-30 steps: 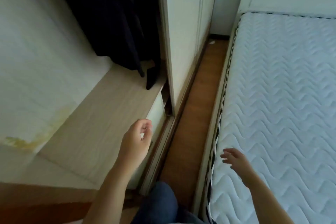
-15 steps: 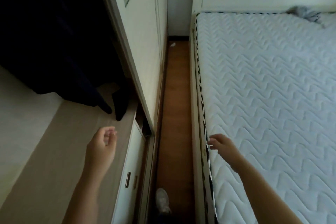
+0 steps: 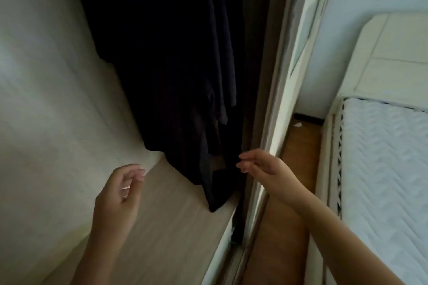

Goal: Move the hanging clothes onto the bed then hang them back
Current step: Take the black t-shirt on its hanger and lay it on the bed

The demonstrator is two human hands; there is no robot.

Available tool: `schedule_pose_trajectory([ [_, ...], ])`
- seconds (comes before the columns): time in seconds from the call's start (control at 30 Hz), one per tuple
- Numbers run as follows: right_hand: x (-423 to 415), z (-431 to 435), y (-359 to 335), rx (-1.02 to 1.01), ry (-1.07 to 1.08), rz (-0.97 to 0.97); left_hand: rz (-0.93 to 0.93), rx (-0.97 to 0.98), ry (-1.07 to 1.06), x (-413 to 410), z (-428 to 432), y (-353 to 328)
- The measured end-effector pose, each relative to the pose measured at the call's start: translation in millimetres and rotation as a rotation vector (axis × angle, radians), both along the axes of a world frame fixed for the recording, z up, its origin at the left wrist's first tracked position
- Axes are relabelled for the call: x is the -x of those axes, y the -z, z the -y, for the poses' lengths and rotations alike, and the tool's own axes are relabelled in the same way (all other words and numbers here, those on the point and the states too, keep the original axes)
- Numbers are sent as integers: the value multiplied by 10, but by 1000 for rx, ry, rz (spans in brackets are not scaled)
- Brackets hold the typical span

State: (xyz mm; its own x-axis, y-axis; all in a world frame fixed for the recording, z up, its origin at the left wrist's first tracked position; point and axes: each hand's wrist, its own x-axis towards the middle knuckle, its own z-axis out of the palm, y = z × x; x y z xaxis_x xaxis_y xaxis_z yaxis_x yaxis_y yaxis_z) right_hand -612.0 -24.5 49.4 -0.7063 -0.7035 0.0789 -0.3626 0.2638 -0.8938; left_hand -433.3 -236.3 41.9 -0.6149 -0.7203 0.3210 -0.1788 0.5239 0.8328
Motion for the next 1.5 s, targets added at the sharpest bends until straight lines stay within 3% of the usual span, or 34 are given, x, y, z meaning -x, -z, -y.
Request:
schedule_pose_trajectory([
  [0.27,405,678,-1183,403,-276,-248,-256,159,-130,271,61,-805],
  [0.4,579,741,-1884,634,-258,-376,-388,253,-115,564,39,-1367],
  [0.57,699,1019,-2671,749,-131,-578,-401,375,-86,837,-5,-1852],
  [0.7,748,1356,-3126,665,6,-757,-450,464,-141,857,6,-2082],
  [0.87,816,1664,-3534,100,19,-791,-442,507,-194,804,94,-2216],
  [0.93,869,1760,-3642,-31,81,-843,-443,511,-211,748,137,-2244],
  [1.2,996,1860,-3805,153,56,-591,-402,542,-272,489,288,-2282],
  [1.5,934,1409,-3713,337,38,-578,-409,562,-271,543,328,-2319],
])
